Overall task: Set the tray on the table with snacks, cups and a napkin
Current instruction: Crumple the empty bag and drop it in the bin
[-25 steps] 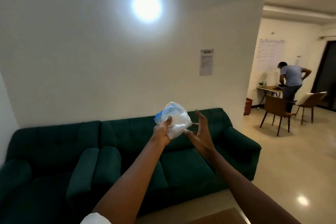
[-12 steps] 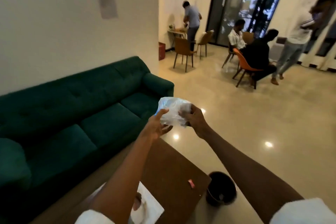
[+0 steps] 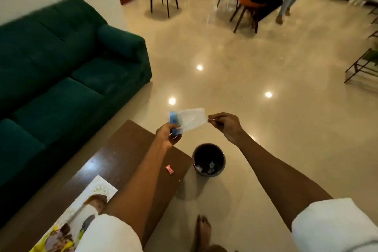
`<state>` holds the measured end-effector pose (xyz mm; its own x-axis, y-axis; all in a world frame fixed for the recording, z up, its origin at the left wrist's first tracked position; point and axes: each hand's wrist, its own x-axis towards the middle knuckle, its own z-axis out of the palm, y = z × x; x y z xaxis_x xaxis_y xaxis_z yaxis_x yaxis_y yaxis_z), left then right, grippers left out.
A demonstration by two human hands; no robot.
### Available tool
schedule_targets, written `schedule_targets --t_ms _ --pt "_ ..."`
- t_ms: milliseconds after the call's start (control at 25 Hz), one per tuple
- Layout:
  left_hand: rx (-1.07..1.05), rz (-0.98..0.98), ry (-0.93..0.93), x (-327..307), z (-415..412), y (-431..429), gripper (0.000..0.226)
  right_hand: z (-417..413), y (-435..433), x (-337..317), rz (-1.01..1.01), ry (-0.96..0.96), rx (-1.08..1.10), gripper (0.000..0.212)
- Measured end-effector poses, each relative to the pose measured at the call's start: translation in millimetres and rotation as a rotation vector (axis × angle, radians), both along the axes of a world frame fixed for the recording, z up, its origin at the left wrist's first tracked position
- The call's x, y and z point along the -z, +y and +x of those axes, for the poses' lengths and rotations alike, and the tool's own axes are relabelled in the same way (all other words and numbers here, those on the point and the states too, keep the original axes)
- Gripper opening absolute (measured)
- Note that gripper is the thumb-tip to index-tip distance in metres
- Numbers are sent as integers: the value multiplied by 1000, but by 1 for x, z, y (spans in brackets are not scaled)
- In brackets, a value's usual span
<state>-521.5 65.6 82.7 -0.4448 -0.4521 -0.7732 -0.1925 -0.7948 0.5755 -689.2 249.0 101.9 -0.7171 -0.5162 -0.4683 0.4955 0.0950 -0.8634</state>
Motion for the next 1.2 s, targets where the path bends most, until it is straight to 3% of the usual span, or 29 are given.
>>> schedule_targets --t_ms 120,200,280,440,560,640,720,880,960,1200 --pt "-2 60 -35 59 -39 25 22 -31 24 58 92 -84 54 22" --pt "21 129 -63 104 -54 41 29 -36 35 101 143 -155 -90 36" --pt "45 176 -74 152 -66 51 31 -42 41 143 196 -138 -195 36" --pt "114 271 -46 231 -83 70 21 -65 59 220 300 47 -77 16" --pt "71 353 -72 286 -90 89 32 -77 60 295 577 375 92 15" --pt "74 238 -128 319 -84 112 30 -68 50 342 746 587 139 16" --pt "91 40 -171 343 -75 134 24 -59 40 394 826 650 29 20" --pt "97 -150 -198 368 -51 141 23 -51 33 486 897 585 -612 56" --pt "95 -136 -205 369 -41 143 21 -60 44 497 979 593 -675 61" --pt "124 -80 -206 338 -22 137 21 -22 66 437 973 679 -689 28"
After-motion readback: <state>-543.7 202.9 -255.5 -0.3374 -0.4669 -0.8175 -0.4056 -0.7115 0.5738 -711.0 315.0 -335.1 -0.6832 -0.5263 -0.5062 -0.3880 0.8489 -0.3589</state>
